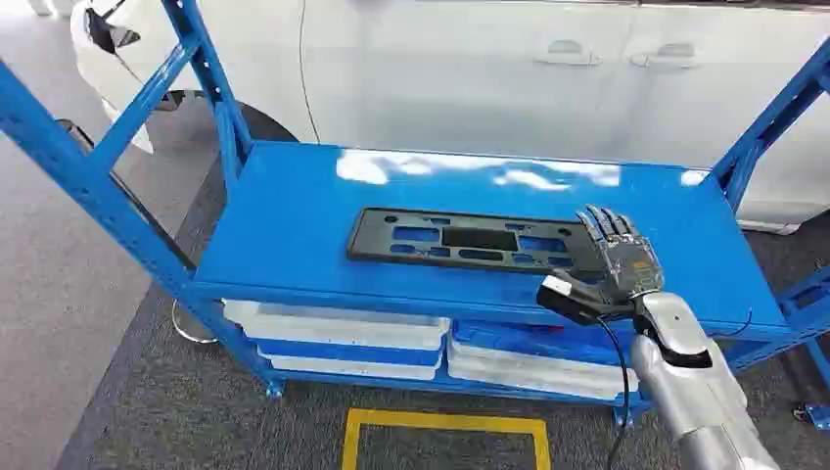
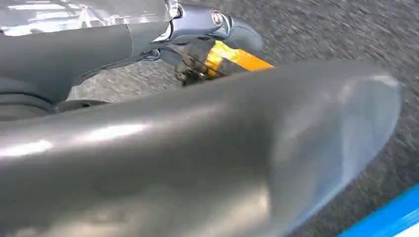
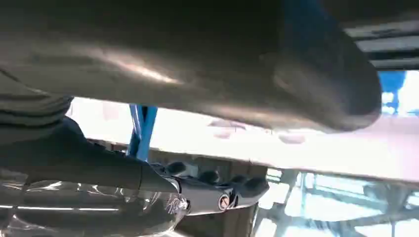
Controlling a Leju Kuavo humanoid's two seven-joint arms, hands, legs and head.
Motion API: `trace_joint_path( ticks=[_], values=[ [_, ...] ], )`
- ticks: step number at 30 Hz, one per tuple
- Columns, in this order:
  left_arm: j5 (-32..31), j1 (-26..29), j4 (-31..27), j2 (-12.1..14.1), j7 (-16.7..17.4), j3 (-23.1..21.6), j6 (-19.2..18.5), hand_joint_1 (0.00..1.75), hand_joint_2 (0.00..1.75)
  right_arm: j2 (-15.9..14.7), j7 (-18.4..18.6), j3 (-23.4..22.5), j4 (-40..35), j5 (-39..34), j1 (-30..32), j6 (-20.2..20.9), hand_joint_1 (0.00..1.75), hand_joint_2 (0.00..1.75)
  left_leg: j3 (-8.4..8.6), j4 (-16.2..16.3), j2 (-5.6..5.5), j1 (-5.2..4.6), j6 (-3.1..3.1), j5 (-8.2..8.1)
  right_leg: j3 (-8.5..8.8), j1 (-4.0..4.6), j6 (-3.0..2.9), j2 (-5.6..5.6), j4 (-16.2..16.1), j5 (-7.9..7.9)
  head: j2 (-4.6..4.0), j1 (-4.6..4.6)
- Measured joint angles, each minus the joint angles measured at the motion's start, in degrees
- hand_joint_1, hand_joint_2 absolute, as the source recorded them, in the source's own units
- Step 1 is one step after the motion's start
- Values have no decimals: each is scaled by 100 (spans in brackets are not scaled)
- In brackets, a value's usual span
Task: Take the parts from the cabinet and place them on the table.
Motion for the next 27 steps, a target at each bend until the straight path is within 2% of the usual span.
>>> trace_joint_path(
  ticks=[2, 3, 4, 5, 7, 8, 9, 10, 11, 13, 14, 15, 16, 18, 19, 20, 22, 23, 24, 25, 26, 27],
  values=[
    [-4, -5, 0, -2, 18, 0, 7, 0, 0, 0, -9, -4, -11, -50, 30, 13, 0, 0, 52, 8, 9, -1, -46, -21, 10, 1, -71, 7, 3, 1, 0, 0],
    [0, -10, 0, 0, 35, 2, 17, 0, 0, 2, -52, 0, -33, -87, 34, 13, 0, 0, 73, 9, 10, -14, -82, -52, 68, -30, -97, 17, -23, -2, 0, -6],
    [11, -15, 0, 0, 46, 2, 37, 0, 0, 7, -85, 0, -59, -120, 44, 13, 0, 0, 9, 172, 14, 6, -107, -96, 132, -42, -124, 18, -70, -19, 0, -11],
    [18, -30, 2, 0, 63, 7, 39, 0, 0, 15, -103, 0, -72, -140, 43, 24, 0, 0, -172, 525, 22, 6, -137, -202, 174, -44, -162, 9, -83, -43, -2, -61],
    [16, -34, 2, 0, 94, 11, 39, 0, 0, 70, -137, 22, -92, -151, 81, 68, 0, 0, -730, 1443, 22, 34, -189, -572, 212, -35, -197, 7, -81, -92, 0, -65],
    [15, -30, 0, 0, 98, 11, 39, 0, 0, 92, -144, 42, -103, -151, 109, 74, 0, 0, -979, 1799, 23, 40, -203, -704, 226, -30, -208, 7, -78, -114, 0, -63],
    [15, -22, 2, 0, 98, 11, 39, 0, 0, 124, -146, 72, -103, -151, 133, 98, 0, 0, -1134, 1947, 23, 42, -209, -689, 250, -25, -208, 13, -73, -140, 0, -70],
    [15, -20, 2, -2, 98, 11, 37, 0, 0, 138, -149, 90, -103, -151, 152, 105, 0, 0, -1145, 1796, 23, 42, -203, -510, 288, -22, -206, 18, -68, -169, -2, -63],
    [15, -25, 2, -2, 92, 13, 37, 0, 0, 159, -151, 122, -109, -151, 159, 114, 0, 0, -1031, 1407, 23, 42, -184, -208, 334, -15, -202, 23, -66, -198, 0, -68],
    [15, -31, 2, -2, 85, 13, 37, 0, 0, 188, -171, 186, -148, -159, 158, 116, 0, 0, -660, 392, 25, 31, -104, 456, 426, -3, -188, 27, -69, -253, -2, -68],
    [15, -36, 0, 0, 85, 15, 37, 0, 0, 208, -197, 206, -149, -175, 155, 116, 0, 0, -595, 138, 29, 5, -49, 475, 444, 14, -163, 29, -56, -271, -2, -61],
    [13, -56, 0, 0, 85, 15, 35, 0, 0, 238, -234, 238, -151, -201, 157, 133, 0, 0, -587, 70, 20, -9, -45, 354, 395, 16, -135, 33, -52, -268, -2, -70],
    [13, -59, 2, -2, 87, 15, 35, 0, 0, 247, -279, 271, -157, -244, 172, 183, 0, 0, -586, 78, 21, -9, -21, 460, 376, 17, -102, 31, -49, -280, 0, -70],
    [18, -42, 0, -2, 103, 20, 39, 0, 0, 286, -380, 354, -238, -367, 216, 276, 0, 0, -577, 49, 14, 0, 30, 498, 395, 21, -40, 29, -65, -279, -2, -68],
    [18, -43, 0, -11, 103, 20, 37, 0, 0, 293, -409, 389, -290, -419, 237, 313, 0, 0, -541, -12, 26, 57, 58, 539, 386, -2, -22, 28, -21, -343, 0, -77],
    [18, -50, 0, -22, 98, 20, 35, 0, 0, 299, -428, 426, -330, -457, 242, 335, 0, 0, -528, -31, 22, 51, 71, 541, 307, 8, 5, 22, 169, -485, 0, -46],
    [26, -61, 0, -22, 70, 24, 22, 0, 0, 304, -439, 555, -418, -514, 292, 376, 0, 0, -527, -28, 23, 48, 100, 531, -157, -38, 65, 24, 1123, -962, 0, -29],
    [35, -57, 0, -22, 55, 30, 17, 0, 0, 308, -439, 617, -450, -533, 347, 378, 0, 0, -527, -27, 23, 46, 103, 527, -381, -56, 92, 24, 1563, -1108, -2, -31],
    [42, -55, 0, -22, 31, 39, 4, 0, 0, 317, -435, 699, -492, -553, 396, 380, 0, 0, -527, -21, 20, 47, 101, 522, -521, -71, 111, 22, 1803, -1127, 0, -28],
    [44, -52, 2, -22, 20, 52, 0, 0, 0, 324, -417, 752, -523, -566, 422, 378, 0, 0, -526, -10, 18, 49, 97, 513, -519, -89, 126, 20, 1737, -1003, 0, -26],
    [52, -48, 2, -22, 9, 59, -4, 0, 0, 330, -400, 787, -566, -584, 423, 372, 0, 0, -526, 9, 15, 51, 84, 499, -389, -109, 134, 17, 1429, -783, 0, -26],
    [59, -48, 0, -22, 0, 61, -11, 0, 0, 332, -391, 804, -623, -590, 415, 367, 0, 0, -522, 38, 12, 54, 60, 477, -106, -123, 133, 9, 834, -470, 0, -29]
  ],
)
